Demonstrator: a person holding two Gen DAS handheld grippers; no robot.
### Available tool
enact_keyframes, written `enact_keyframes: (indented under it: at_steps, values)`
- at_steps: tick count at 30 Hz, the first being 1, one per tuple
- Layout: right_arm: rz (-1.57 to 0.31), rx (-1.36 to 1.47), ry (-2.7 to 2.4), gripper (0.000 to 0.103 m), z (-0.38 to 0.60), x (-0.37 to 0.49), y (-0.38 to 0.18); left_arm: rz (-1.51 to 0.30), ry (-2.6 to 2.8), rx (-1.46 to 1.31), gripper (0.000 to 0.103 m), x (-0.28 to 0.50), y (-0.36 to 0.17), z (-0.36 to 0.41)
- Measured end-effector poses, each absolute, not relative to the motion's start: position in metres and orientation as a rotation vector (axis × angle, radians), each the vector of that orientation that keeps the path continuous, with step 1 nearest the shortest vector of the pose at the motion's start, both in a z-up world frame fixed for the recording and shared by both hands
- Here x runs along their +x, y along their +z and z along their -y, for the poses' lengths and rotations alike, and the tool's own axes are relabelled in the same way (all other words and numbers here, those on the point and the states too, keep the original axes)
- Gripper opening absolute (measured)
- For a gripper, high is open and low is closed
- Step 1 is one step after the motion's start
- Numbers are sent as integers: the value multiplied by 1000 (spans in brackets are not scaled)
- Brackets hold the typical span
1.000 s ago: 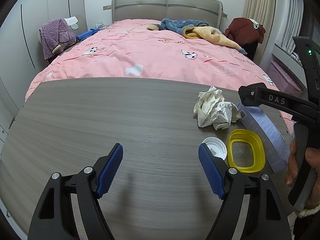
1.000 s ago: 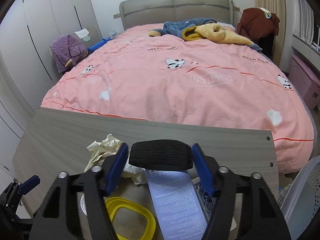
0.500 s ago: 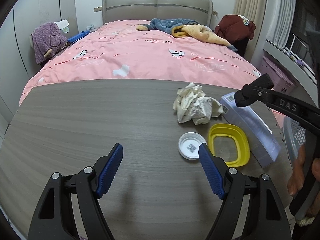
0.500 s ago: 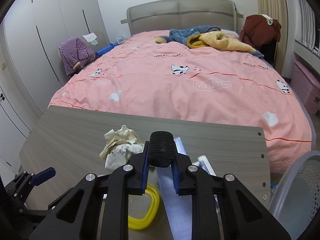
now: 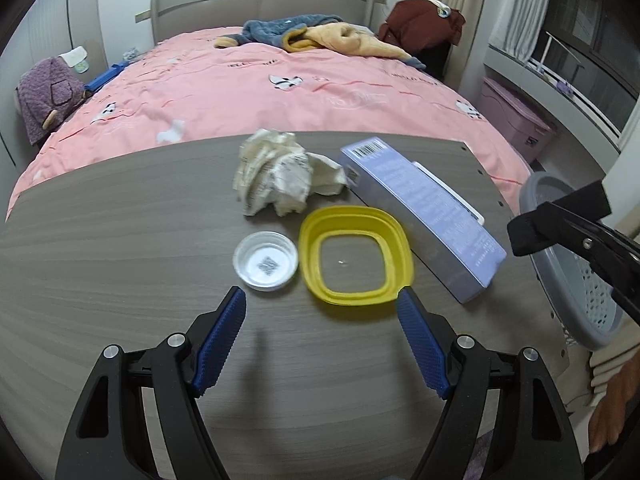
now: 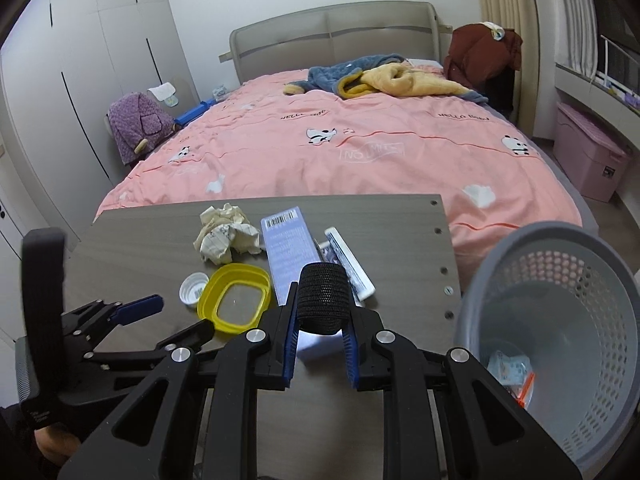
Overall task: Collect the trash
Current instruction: 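Grasp the yellow plastic lid with the left gripper while the right holds the strap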
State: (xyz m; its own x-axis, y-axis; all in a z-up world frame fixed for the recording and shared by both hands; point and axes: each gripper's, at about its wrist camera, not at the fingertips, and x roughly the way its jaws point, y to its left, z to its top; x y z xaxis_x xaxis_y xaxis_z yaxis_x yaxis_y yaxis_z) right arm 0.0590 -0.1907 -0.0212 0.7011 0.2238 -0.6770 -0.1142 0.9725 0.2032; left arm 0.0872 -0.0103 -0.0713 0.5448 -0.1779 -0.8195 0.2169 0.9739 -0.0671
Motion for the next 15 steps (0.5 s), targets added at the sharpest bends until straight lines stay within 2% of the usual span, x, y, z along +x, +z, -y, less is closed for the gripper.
enact_keyframes:
  at_steps: [15]
  values:
    - [-740,238,203,20,219,29,-22,-1029,-204,75,75,98,-94,42]
